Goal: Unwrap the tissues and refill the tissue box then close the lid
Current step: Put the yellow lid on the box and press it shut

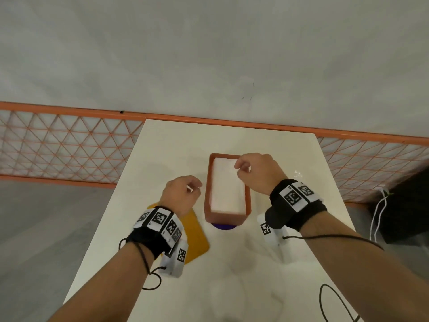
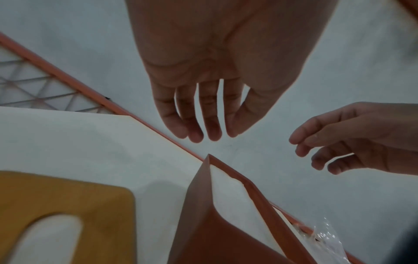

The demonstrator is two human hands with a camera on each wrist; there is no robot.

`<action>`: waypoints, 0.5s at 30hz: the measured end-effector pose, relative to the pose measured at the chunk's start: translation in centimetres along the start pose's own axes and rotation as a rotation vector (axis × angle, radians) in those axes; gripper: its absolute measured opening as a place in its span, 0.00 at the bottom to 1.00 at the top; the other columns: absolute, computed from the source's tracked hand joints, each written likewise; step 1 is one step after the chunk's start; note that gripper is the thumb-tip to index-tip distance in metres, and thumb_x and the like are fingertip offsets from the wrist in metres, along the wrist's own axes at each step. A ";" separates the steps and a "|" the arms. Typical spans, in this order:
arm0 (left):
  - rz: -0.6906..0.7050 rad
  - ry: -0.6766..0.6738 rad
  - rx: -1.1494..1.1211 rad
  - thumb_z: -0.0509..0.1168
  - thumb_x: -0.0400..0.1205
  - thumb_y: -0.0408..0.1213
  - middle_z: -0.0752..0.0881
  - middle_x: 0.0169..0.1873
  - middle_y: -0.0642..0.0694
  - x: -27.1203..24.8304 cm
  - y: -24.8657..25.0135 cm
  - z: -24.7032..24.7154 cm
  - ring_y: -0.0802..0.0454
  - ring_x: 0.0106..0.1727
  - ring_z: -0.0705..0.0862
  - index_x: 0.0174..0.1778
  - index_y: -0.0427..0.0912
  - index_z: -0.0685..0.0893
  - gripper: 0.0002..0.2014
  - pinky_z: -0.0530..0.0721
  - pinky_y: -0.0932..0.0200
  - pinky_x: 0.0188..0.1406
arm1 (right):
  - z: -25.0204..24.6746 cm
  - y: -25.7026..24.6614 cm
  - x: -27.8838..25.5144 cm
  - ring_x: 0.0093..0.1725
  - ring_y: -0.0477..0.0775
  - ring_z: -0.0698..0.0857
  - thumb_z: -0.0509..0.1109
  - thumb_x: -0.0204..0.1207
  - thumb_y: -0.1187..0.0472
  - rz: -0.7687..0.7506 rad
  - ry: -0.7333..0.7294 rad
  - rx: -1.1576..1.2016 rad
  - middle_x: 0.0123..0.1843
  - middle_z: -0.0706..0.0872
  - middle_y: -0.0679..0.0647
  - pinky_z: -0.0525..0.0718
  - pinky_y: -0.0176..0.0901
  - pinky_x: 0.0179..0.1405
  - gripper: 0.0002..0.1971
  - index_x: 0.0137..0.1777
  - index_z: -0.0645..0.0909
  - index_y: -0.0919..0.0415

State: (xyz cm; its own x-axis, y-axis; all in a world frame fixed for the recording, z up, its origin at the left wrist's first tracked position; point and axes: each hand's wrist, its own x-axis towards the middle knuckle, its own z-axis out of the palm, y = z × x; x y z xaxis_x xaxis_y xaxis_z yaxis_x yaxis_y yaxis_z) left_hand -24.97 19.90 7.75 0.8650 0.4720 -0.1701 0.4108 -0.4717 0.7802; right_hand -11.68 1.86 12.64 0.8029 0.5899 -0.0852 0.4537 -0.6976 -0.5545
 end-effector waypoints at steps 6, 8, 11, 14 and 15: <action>-0.217 0.012 0.081 0.66 0.80 0.39 0.86 0.63 0.47 -3.9 -2.9 -0.5 0.46 0.60 0.85 0.62 0.50 0.83 0.15 0.81 0.53 0.65 | 1.8 -2.2 -1.8 0.48 0.45 0.84 0.67 0.77 0.62 -0.103 -0.039 0.046 0.51 0.88 0.46 0.81 0.38 0.51 0.11 0.56 0.85 0.52; -0.300 0.031 0.052 0.65 0.81 0.42 0.81 0.70 0.43 -5.1 -3.7 -0.5 0.44 0.68 0.80 0.73 0.46 0.77 0.22 0.77 0.51 0.69 | 2.8 -3.0 -2.3 0.50 0.46 0.83 0.66 0.78 0.62 -0.123 -0.088 0.052 0.53 0.88 0.47 0.81 0.38 0.52 0.12 0.59 0.84 0.53; -0.410 0.066 -0.046 0.62 0.83 0.50 0.73 0.77 0.39 -6.4 -5.0 -0.6 0.39 0.76 0.73 0.81 0.46 0.65 0.30 0.71 0.48 0.72 | 4.9 -4.4 -3.0 0.57 0.53 0.85 0.67 0.78 0.63 -0.148 -0.116 0.077 0.59 0.88 0.53 0.84 0.45 0.58 0.15 0.64 0.82 0.57; -0.486 0.058 -0.113 0.62 0.84 0.49 0.70 0.79 0.37 -6.8 -6.6 -0.8 0.38 0.79 0.70 0.83 0.45 0.61 0.32 0.69 0.47 0.74 | 7.3 -5.9 -3.3 0.63 0.56 0.83 0.66 0.79 0.62 -0.160 -0.154 0.047 0.68 0.83 0.55 0.82 0.49 0.65 0.20 0.71 0.77 0.58; -0.511 0.045 -0.128 0.62 0.83 0.49 0.70 0.79 0.37 -6.8 -7.1 -0.9 0.39 0.79 0.69 0.83 0.45 0.61 0.33 0.69 0.46 0.75 | 8.2 -6.4 -3.3 0.66 0.57 0.81 0.66 0.79 0.62 -0.157 -0.172 0.040 0.70 0.80 0.56 0.81 0.48 0.66 0.21 0.73 0.75 0.59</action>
State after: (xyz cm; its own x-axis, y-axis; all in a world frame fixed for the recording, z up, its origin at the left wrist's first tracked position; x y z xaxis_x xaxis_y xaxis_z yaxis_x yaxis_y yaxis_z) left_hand -34.06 20.71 3.91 0.5494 0.6510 -0.5238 0.7358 -0.0800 0.6725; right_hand -20.39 7.72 9.72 0.6443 0.7530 -0.1336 0.5494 -0.5774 -0.6040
